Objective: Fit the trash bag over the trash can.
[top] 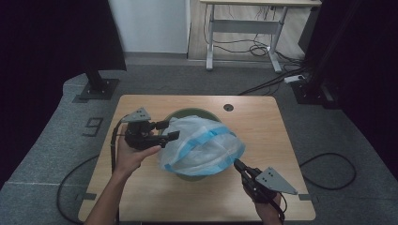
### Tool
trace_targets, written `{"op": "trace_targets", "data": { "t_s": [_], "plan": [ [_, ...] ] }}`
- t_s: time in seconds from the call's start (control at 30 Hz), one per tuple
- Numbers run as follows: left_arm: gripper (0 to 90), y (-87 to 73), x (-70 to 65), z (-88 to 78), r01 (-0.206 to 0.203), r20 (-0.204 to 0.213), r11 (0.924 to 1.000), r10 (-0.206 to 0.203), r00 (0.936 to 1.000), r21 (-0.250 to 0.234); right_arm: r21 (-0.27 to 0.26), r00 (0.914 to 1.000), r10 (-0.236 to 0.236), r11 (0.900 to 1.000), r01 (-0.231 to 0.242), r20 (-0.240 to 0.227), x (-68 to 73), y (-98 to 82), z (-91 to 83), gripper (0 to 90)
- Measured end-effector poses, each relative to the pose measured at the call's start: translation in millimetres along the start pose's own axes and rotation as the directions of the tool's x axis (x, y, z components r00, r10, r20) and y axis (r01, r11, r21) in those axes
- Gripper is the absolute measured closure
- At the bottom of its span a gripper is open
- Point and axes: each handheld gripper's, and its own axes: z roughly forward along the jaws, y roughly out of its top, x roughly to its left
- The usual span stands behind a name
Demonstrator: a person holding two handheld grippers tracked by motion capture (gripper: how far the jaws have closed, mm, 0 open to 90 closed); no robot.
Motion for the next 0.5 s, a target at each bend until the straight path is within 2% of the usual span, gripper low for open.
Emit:
{"op": "trace_targets", "data": {
  "t_s": [0.07, 0.1, 0.13, 0.23, 0.27, 0.37, 0.4, 0.43, 0.47, 0.5],
  "plan": [
    [41.6, 0.0, 2.3, 7.8, 0.013, 0.001, 0.9997, -0.013, 0.9999, 0.022, 0.000, 1.0000, -0.001, 1.000, 0.001, -0.001, 0.4, 0.1, -0.1, 88.6],
    [47.9, -0.3, 3.3, 10.5, 0.014, -0.003, 0.9994, -0.014, 0.9999, 0.030, -0.001, 1.0000, -0.001, 1.000, 0.001, -0.001, 0.6, 0.1, -0.1, 88.6],
    [57.5, -0.6, 4.5, 13.0, 0.014, -0.001, 0.9992, -0.014, 0.9999, 0.037, -0.002, 1.0000, -0.003, 1.000, 0.003, -0.001, 0.8, 0.1, -0.2, 88.6],
    [83.4, -2.1, 9.5, 16.4, 0.018, 0.069, 0.9988, -0.021, 0.9974, 0.046, -0.002, 0.9999, -0.010, 1.000, 0.010, 0.001, 0.6, 0.3, -0.9, 88.6],
    [89.7, -2.5, 9.9, 16.0, 0.013, 0.072, 0.9991, -0.015, 0.9973, 0.041, -0.001, 0.9999, -0.014, 1.000, 0.014, 0.002, 0.3, 0.3, -1.4, 88.7],
    [90.0, -3.5, 11.9, 11.3, 0.017, 0.068, 0.9997, -0.018, 0.9975, 0.017, 0.003, 0.9998, -0.019, 1.000, 0.019, 0.002, -1.1, -0.3, -3.1, 88.7],
    [90.0, -4.2, 13.3, 7.9, 0.019, 0.061, 0.9998, -0.019, 0.9980, -0.001, 0.003, 0.9998, -0.020, 1.000, 0.020, 0.004, -1.7, -0.7, -3.9, 88.7],
    [90.0, -6.1, 17.1, -0.5, 0.033, 0.053, 0.9985, -0.031, 0.9981, -0.045, 0.005, 0.9998, -0.018, 1.000, 0.018, 0.008, -2.5, -2.3, -5.4, 88.7],
    [90.0, -6.1, 17.1, -0.5, 0.033, 0.053, 0.9985, -0.031, 0.9981, -0.045, 0.005, 0.9998, -0.018, 1.000, 0.018, 0.008, -2.5, -2.3, -5.4, 88.7],
    [90.0, -7.5, 19.3, -5.0, 0.039, 0.048, 0.9969, -0.036, 0.9982, -0.067, 0.009, 0.9999, -0.015, 1.000, 0.015, 0.009, -2.5, -5.0, -6.2, 88.7]
  ]
}}
